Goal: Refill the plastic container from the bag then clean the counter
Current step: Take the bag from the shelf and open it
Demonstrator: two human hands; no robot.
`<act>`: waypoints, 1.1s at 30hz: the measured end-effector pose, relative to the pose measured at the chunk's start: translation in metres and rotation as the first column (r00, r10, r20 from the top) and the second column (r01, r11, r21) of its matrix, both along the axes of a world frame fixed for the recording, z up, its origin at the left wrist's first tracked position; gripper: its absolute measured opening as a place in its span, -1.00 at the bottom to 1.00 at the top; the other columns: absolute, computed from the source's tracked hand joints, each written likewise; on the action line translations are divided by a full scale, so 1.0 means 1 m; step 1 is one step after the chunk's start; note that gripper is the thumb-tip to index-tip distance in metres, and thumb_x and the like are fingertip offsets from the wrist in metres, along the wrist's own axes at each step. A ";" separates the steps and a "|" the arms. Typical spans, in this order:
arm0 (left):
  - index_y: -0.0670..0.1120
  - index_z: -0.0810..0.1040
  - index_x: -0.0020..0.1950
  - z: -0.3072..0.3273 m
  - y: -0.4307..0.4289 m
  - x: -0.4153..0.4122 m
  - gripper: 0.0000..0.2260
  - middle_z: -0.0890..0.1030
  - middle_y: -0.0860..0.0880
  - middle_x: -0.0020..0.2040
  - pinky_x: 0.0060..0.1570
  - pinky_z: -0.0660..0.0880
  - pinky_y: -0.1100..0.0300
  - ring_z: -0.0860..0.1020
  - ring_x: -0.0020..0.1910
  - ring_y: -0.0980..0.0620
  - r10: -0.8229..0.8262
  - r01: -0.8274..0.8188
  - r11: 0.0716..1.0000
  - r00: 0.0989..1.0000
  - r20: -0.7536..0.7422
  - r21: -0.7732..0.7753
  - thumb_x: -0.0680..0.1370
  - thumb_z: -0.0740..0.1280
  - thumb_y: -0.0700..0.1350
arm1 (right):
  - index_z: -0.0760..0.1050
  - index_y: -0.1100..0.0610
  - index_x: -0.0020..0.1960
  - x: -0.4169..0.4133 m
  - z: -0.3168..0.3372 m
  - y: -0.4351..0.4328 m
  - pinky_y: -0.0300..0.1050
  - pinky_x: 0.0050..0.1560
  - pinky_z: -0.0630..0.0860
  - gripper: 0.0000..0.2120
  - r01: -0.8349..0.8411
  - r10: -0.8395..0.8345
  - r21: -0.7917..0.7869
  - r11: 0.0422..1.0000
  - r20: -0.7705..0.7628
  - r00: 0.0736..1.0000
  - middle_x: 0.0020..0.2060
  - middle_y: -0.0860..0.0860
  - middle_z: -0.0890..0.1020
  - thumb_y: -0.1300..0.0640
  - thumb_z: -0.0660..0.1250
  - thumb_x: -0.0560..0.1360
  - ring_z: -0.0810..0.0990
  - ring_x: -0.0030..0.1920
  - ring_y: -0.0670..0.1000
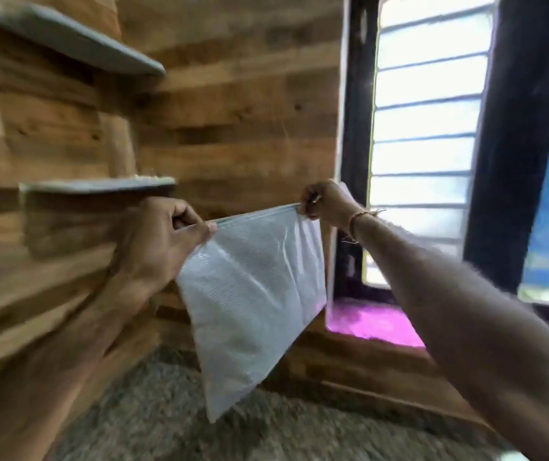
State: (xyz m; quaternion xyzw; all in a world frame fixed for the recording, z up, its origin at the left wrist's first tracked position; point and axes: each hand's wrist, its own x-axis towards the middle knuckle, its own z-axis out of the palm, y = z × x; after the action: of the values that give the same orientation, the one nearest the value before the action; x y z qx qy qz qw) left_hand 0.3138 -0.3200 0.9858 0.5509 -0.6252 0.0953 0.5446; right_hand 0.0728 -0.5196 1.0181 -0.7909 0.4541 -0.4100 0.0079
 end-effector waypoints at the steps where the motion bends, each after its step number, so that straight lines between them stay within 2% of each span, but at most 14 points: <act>1: -0.07 0.63 -0.30 -0.022 0.011 -0.018 -0.78 0.62 0.00 -0.42 -0.41 0.42 0.20 0.50 -0.47 0.12 -0.004 0.005 0.999 1.000 -0.013 0.039 0.47 0.55 0.00 | 0.62 0.16 -0.30 -0.015 -0.022 0.006 -0.11 -0.15 0.59 -0.89 0.000 0.001 0.021 1.000 -0.028 1.000 -0.40 0.08 0.65 0.30 0.48 0.37 0.62 -0.32 -0.01; 4: -0.06 0.61 -0.28 -0.083 0.040 -0.067 -0.78 0.58 0.00 -0.45 -0.54 0.35 0.28 0.49 -0.53 0.16 -0.014 0.019 0.989 0.999 -0.035 0.143 0.49 0.52 -0.01 | 0.67 0.19 -0.25 -0.061 -0.083 0.027 -0.11 -0.14 0.57 -0.98 0.030 -0.016 0.100 0.995 -0.143 0.990 -0.34 0.09 0.71 0.27 0.47 0.34 0.68 -0.25 0.00; 7: -0.02 0.58 -0.29 -0.148 0.065 -0.112 -0.75 0.56 0.06 -0.46 -0.45 0.41 0.18 0.52 -0.48 0.08 0.027 -0.027 0.968 1.000 0.002 0.251 0.48 0.52 0.07 | 0.68 0.18 -0.26 -0.105 -0.151 0.049 -0.18 -0.18 0.52 -0.95 0.025 0.009 0.202 0.979 -0.167 0.986 -0.32 0.11 0.72 0.24 0.55 0.34 0.63 -0.28 -0.06; 9: -0.01 0.56 -0.30 -0.192 0.083 -0.136 -0.76 0.54 0.09 -0.46 -0.42 0.43 0.14 0.52 -0.45 0.07 0.046 -0.055 0.946 0.998 0.037 0.319 0.48 0.51 0.04 | 0.69 0.19 -0.24 -0.127 -0.197 0.065 -0.16 -0.16 0.52 -0.94 0.038 0.017 0.264 0.964 -0.200 0.980 -0.28 0.12 0.73 0.23 0.56 0.35 0.61 -0.25 -0.07; 13: -0.03 0.55 -0.26 -0.260 0.111 -0.158 -0.78 0.57 0.03 -0.41 -0.39 0.45 0.09 0.57 -0.38 -0.08 0.071 -0.119 0.898 0.989 0.127 0.424 0.50 0.50 0.01 | 0.69 0.18 -0.27 -0.147 -0.270 0.089 -0.13 -0.11 0.56 -0.93 0.067 0.020 0.364 0.929 -0.232 0.972 -0.28 0.10 0.73 0.27 0.56 0.33 0.66 -0.21 0.01; 18: -0.01 0.54 -0.23 -0.308 0.140 -0.171 -0.80 0.61 -0.04 -0.34 -0.41 0.44 0.09 0.60 -0.35 -0.14 0.077 -0.143 0.881 0.984 0.162 0.451 0.50 0.49 0.00 | 0.63 0.09 -0.35 -0.146 -0.318 0.106 -0.47 -0.29 0.35 -0.80 0.036 0.049 0.413 0.910 -0.193 0.980 -0.36 -0.04 0.60 0.34 0.56 0.28 0.55 -0.31 -0.10; 22: 0.00 0.51 -0.20 -0.348 0.170 -0.170 -0.79 0.61 0.00 -0.33 -0.44 0.39 0.13 0.58 -0.35 -0.12 0.087 -0.165 0.841 0.981 0.173 0.515 0.51 0.50 0.00 | 0.70 0.14 -0.29 -0.137 -0.357 0.124 -0.30 -0.23 0.45 -0.86 0.013 0.079 0.454 0.891 -0.182 0.980 -0.36 -0.04 0.62 0.31 0.61 0.26 0.58 -0.32 -0.11; 26: 0.04 0.50 -0.15 -0.365 0.184 -0.160 -0.82 0.61 0.06 -0.30 -0.42 0.30 0.17 0.57 -0.34 -0.04 0.100 -0.169 0.797 0.984 0.150 0.579 0.53 0.47 0.04 | 0.69 0.15 -0.30 -0.126 -0.378 0.136 -0.56 -0.34 0.35 -0.82 0.027 0.048 0.447 0.894 -0.154 0.987 -0.36 -0.03 0.64 0.41 0.55 0.28 0.55 -0.39 -0.19; 28: 0.07 0.49 -0.13 -0.362 0.186 -0.159 -0.82 0.60 0.10 -0.30 -0.44 0.26 0.19 0.56 -0.34 0.03 0.102 -0.154 0.769 0.988 0.119 0.621 0.54 0.45 0.07 | 0.71 0.14 -0.26 -0.120 -0.380 0.141 -0.43 -0.26 0.44 -0.83 0.064 0.014 0.439 0.896 -0.171 0.985 -0.29 0.01 0.69 0.39 0.53 0.31 0.64 -0.28 -0.08; 31: 0.12 0.47 -0.11 -0.359 0.197 -0.153 -0.81 0.54 0.16 -0.33 -0.49 0.25 0.26 0.50 -0.38 0.20 0.074 -0.101 0.699 0.995 0.069 0.708 0.53 0.43 0.14 | 0.74 0.13 -0.07 -0.121 -0.380 0.160 -0.12 0.04 0.61 -0.81 0.110 -0.034 0.483 0.869 -0.163 0.986 -0.07 0.08 0.74 0.37 0.48 0.39 0.71 -0.06 0.04; 33: 0.11 0.47 -0.16 -0.360 0.206 -0.145 -0.78 0.53 0.16 -0.33 -0.48 0.28 0.27 0.48 -0.37 0.25 0.040 -0.037 0.676 0.999 0.013 0.736 0.52 0.44 0.17 | 0.72 0.14 0.06 -0.122 -0.378 0.182 -0.03 0.18 0.60 -0.75 0.096 -0.034 0.461 0.882 -0.140 0.990 0.08 0.10 0.71 0.37 0.47 0.44 0.70 0.07 0.07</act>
State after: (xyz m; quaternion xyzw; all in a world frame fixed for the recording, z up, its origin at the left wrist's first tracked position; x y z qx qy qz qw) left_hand 0.1684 -0.1137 0.6259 0.7364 -0.5979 -0.1537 0.2767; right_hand -0.0492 -0.3378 0.6404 -0.7746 0.5652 -0.2376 0.1550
